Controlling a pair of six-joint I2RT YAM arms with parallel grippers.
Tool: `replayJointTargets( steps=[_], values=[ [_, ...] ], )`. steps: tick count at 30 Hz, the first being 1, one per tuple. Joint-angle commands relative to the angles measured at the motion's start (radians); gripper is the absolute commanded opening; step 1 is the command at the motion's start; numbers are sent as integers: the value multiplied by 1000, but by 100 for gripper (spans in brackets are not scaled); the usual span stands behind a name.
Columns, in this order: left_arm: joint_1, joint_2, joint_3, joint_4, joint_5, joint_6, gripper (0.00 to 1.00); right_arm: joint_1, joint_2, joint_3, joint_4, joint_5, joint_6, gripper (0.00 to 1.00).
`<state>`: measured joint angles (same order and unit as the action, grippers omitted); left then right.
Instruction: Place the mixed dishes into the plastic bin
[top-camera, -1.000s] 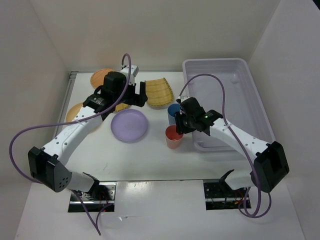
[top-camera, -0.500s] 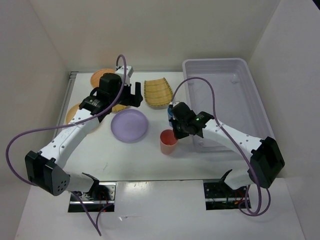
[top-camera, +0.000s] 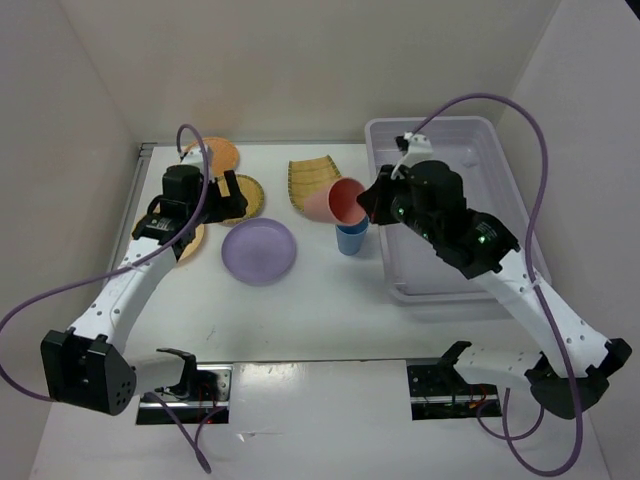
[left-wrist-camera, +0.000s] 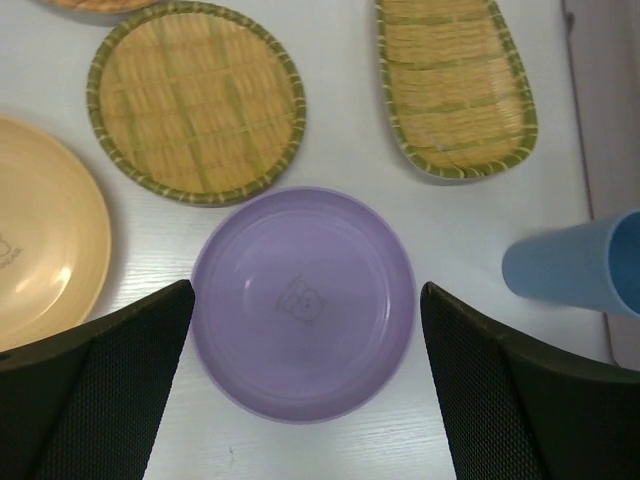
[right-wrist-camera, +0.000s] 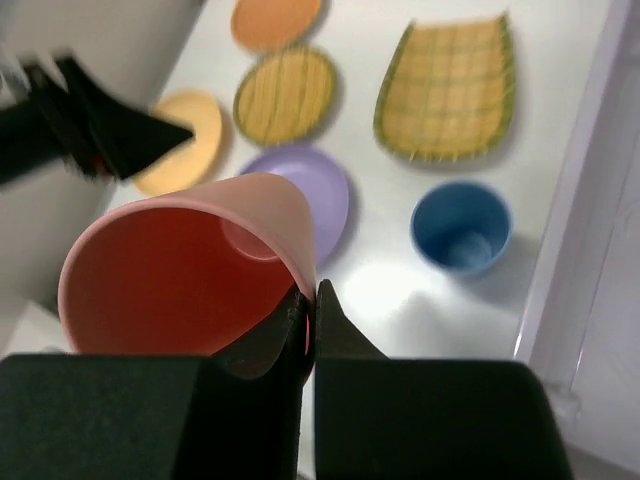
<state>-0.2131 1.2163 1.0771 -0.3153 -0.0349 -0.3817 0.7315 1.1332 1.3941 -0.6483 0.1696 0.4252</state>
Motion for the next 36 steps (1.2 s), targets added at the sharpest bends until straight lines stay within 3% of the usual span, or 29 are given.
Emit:
replayJointTargets(
  steps=[1,6,10,17,20,26,36],
  values=[
    [49,-44,-34,94,35,-80,100,-96,4,55,122,62,-13,2],
    [112,-21,-74,120,111,-102,100,-331,57,124,173,160,-37,0],
    [132,15,-74,94,183,-102,100,-521,204,207,162,203,-46,0],
    [132,46,-19,53,205,-92,100,-727,476,405,167,33,-46,0],
    [132,67,-8,32,205,-83,100,-767,658,535,104,-30,-86,0],
    [132,107,-8,-17,162,-51,100,-767,838,669,67,-56,-184,0],
    [132,160,12,-18,150,-51,100,-758,965,655,89,-157,-197,0]
  ],
)
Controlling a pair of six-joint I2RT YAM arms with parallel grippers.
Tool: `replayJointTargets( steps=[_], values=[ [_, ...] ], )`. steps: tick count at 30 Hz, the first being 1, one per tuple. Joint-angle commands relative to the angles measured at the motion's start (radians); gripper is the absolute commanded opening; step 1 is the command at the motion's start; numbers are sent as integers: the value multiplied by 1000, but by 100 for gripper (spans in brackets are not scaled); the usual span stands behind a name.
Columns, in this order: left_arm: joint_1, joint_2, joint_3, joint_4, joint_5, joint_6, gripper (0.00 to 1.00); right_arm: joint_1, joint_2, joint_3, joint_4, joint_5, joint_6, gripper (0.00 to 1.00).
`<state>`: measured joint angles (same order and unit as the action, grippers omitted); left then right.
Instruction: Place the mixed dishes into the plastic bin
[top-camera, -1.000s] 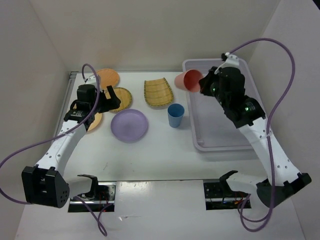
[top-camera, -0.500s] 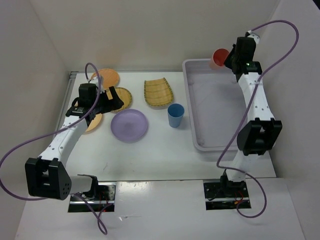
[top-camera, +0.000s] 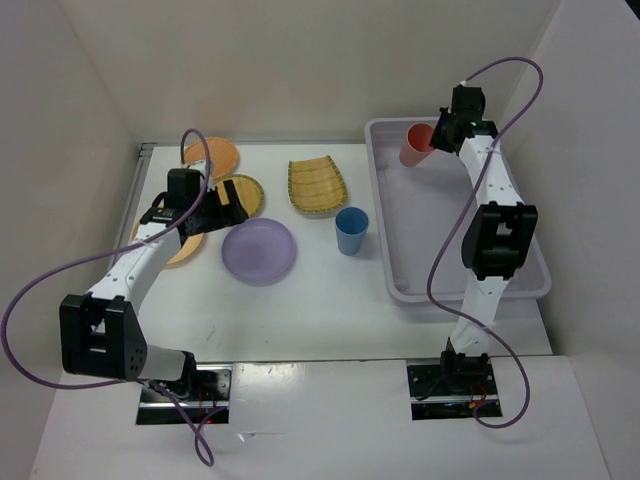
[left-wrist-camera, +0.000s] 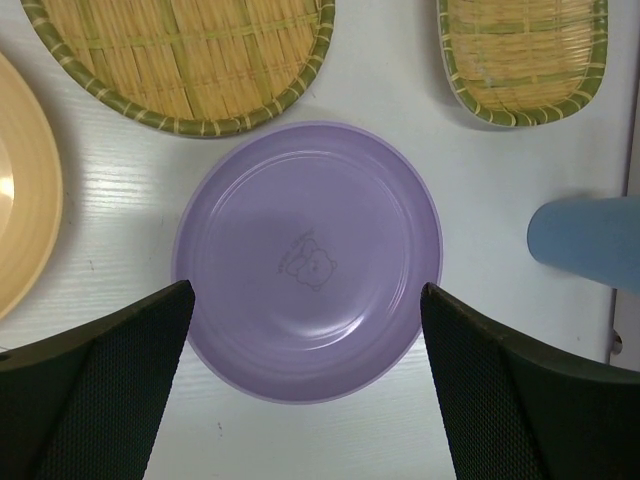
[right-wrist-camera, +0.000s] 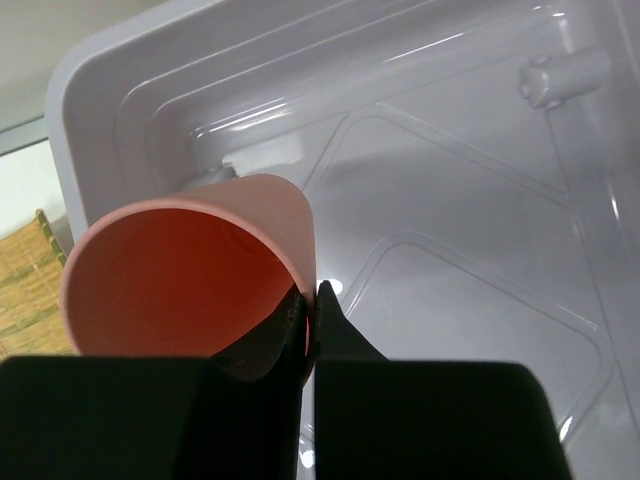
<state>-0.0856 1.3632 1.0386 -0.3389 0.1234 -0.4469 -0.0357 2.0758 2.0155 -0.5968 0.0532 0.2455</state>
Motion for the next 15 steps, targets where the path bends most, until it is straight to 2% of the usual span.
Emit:
replayJointTargets(
  steps=[1,5,9,15],
  values=[
    [4,22,51,6,-8,14,100,10,39,51,11,-41,-17,0],
    [4,31,51,6,-8,14,100,32,125,158,-46,-64,-26,0],
    [4,31,51,-15,-39,33,100,68,159,193,-66,-7,-35,0],
    [14,31,51,-15,-48,42,100,88,230,278,-152,-7,-63,0]
  ],
)
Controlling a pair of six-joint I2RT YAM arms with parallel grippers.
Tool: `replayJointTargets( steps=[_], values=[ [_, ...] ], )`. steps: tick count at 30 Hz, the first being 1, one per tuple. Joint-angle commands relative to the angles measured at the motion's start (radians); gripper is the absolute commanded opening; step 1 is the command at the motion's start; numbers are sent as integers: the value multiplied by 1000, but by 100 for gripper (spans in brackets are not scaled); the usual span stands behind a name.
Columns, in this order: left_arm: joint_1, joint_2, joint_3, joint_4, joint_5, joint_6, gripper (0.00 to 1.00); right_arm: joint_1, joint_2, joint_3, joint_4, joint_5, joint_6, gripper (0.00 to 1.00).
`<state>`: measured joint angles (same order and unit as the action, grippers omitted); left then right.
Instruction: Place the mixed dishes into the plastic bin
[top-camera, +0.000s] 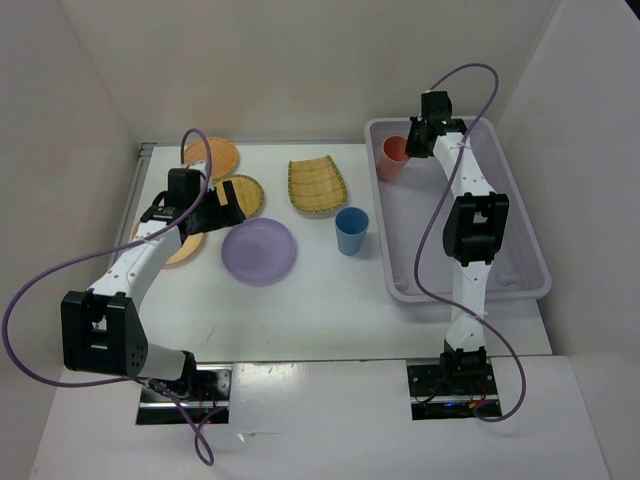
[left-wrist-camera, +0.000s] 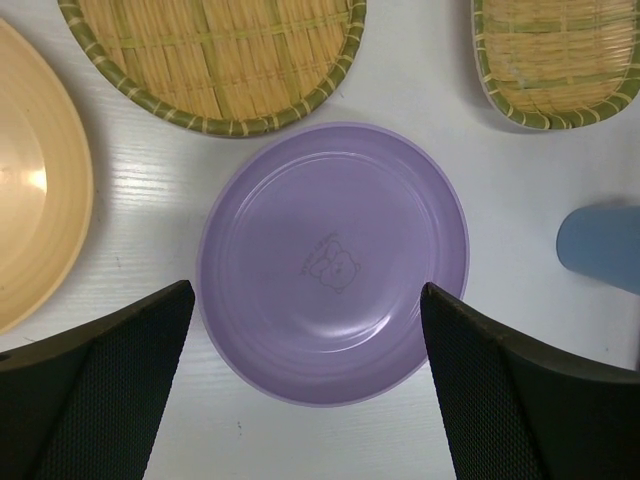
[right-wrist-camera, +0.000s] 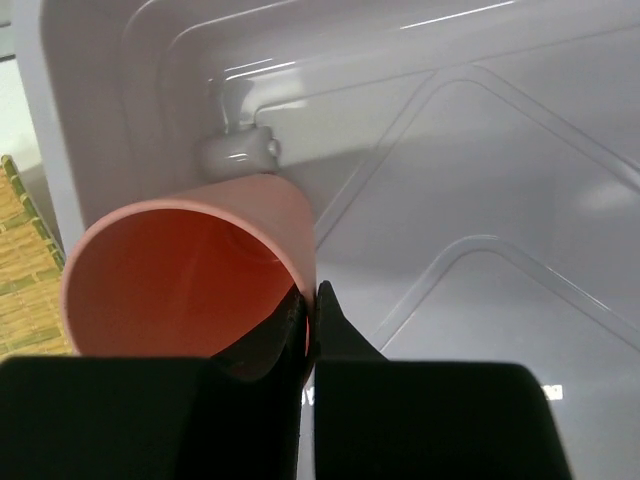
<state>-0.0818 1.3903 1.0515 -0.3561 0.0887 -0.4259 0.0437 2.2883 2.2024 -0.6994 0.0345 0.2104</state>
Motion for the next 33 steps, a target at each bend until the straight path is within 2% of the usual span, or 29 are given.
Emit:
replayJointTargets(
  steps=[1,10,26,27,28,30,31,33],
  values=[
    [10,4,38,2,-14,21,100,8,17,101,-58,33,-28,0],
    [19,-14,28,2,-14,21,100,28,30,126,-74,99,-37,14],
    [37,-53,-8,-17,-23,21,100,38,91,149,-120,48,-37,12],
    [37,-53,-8,-17,-23,21,100,38,91,149,-130,48,-37,16],
    [37,-53,-8,-17,-23,30,100,38,91,149,-130,59,-37,33],
    [37,-53,-8,-17,-23,30,100,38,79,158,-143,68,-17,44],
    [37,-53,-8,-17,-23,30,100,38,68,158,-143,80,-17,56],
    [37,-53,-8,-17,-23,30,100,38,34,180,-153,90,-8,63]
  ],
)
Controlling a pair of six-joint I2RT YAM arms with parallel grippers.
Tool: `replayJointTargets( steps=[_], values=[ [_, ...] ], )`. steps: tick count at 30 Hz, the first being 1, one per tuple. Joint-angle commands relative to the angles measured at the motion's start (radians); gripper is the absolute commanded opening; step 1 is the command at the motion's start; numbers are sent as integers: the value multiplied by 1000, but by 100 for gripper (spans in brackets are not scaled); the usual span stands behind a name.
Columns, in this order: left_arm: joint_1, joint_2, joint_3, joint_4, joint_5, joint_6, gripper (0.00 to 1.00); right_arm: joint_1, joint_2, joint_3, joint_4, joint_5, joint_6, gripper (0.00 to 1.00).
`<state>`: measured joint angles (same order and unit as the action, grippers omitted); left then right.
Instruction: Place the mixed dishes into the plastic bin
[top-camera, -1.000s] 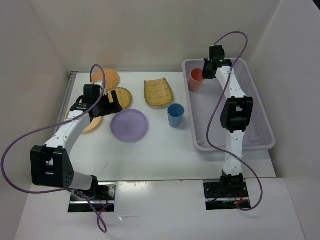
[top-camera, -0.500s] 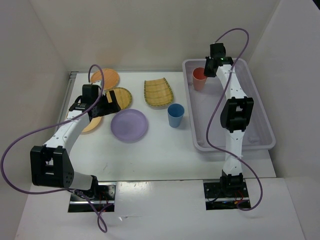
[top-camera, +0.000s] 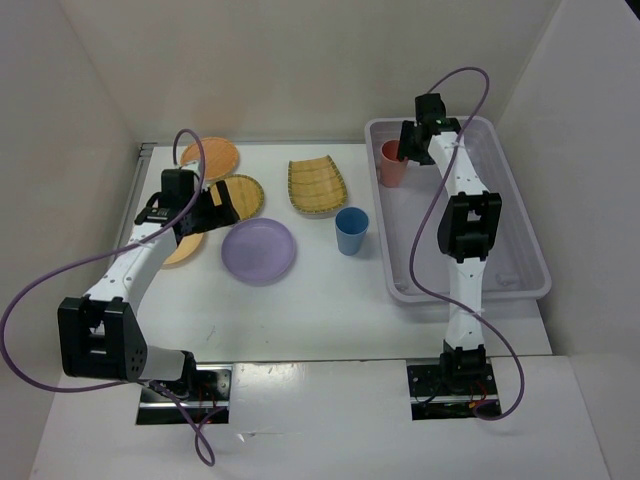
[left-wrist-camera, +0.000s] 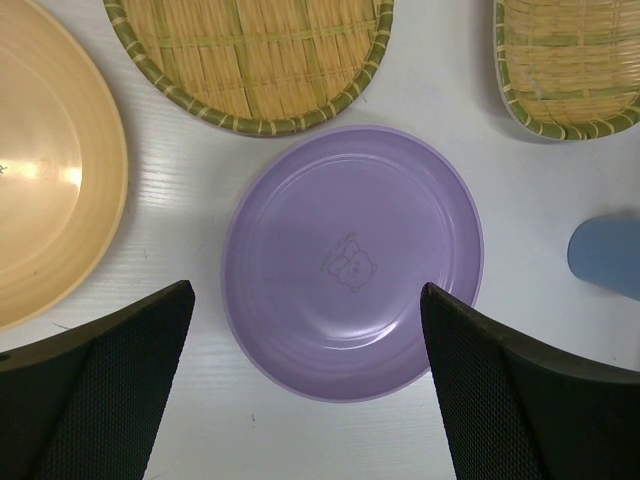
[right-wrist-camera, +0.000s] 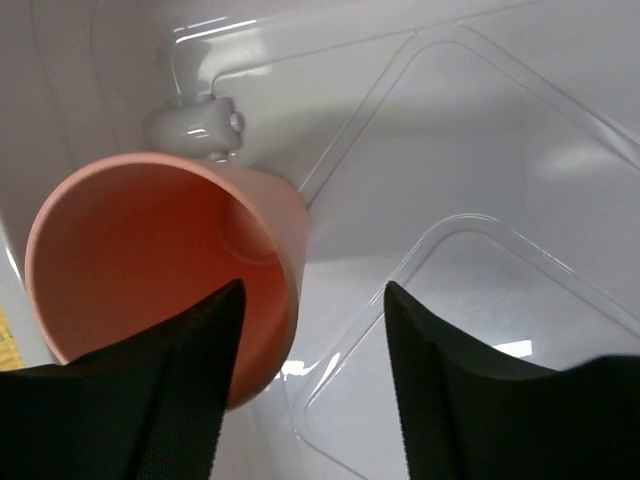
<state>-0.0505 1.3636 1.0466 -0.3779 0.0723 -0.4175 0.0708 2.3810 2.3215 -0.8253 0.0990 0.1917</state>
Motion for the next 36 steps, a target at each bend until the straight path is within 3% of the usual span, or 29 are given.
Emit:
replayJointTargets(
  steps=[1,6,12,15,21,25,30,36],
  values=[
    [6,-26,-13,5,-6,22,100,11,-71,61,-40,25,11,66],
    [6,-37,-37,-4,3,13,100,60,-185,111,-115,162,38,69],
    [6,-69,-71,7,12,-6,100,121,-327,125,-193,130,57,69],
    [6,-78,-80,16,36,-6,100,178,-419,-23,-135,110,48,63],
    [6,-112,-100,16,55,-6,100,219,-675,-561,92,-43,110,61],
    [6,-121,-109,16,55,-6,100,241,-741,-697,121,-157,130,58],
    [6,-121,-109,25,64,-6,100,311,-787,-833,163,-147,163,58],
    [6,-130,-109,25,64,-6,100,365,-775,-867,182,-145,184,57]
  ],
)
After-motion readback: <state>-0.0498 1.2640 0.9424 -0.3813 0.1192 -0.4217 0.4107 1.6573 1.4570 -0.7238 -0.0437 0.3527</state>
